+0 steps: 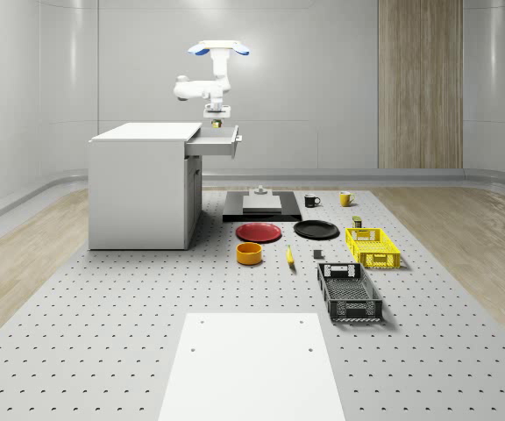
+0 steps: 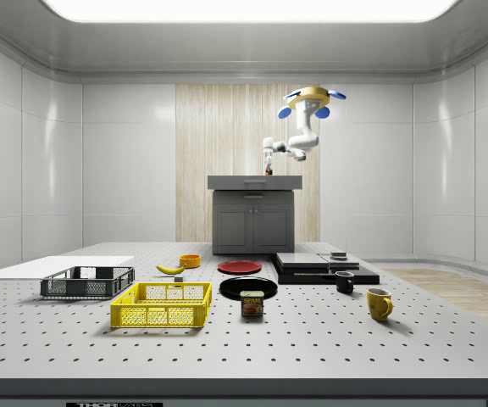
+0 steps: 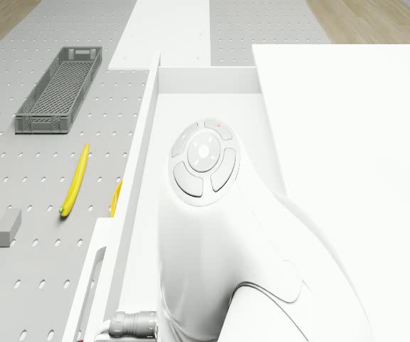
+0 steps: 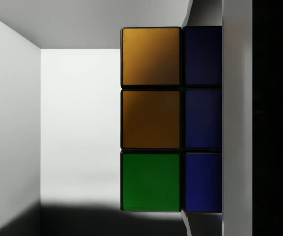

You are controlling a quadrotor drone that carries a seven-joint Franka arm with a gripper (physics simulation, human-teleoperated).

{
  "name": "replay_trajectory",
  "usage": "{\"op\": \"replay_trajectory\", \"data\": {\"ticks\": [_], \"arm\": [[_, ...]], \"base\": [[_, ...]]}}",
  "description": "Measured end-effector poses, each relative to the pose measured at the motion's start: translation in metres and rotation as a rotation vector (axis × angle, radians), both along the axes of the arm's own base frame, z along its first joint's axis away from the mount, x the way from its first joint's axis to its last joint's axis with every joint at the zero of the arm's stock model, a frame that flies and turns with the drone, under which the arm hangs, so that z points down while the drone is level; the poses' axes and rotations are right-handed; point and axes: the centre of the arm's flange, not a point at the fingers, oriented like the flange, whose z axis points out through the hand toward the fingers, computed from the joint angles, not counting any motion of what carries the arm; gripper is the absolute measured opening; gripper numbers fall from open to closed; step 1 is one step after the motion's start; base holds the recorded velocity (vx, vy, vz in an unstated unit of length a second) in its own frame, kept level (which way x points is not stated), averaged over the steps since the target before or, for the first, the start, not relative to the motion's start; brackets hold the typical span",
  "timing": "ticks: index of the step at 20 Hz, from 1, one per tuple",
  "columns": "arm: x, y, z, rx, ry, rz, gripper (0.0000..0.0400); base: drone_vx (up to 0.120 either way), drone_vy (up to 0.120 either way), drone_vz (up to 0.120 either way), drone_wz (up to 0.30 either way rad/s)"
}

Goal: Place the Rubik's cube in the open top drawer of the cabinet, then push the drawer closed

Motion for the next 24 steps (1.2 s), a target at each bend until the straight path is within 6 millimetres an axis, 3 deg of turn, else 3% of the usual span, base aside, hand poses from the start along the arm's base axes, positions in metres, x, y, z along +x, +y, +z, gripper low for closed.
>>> {"op": "replay_trajectory", "data": {"ticks": [21,24], "arm": [[0.000,0.000,0.088,0.000,0.000,0.000,0.0325],[0.000,0.000,0.097,0.000,0.000,0.000,0.0358]], "base": [[0.000,0.000,0.000,0.000],[0.000,0.000,0.000,0.000]]}}
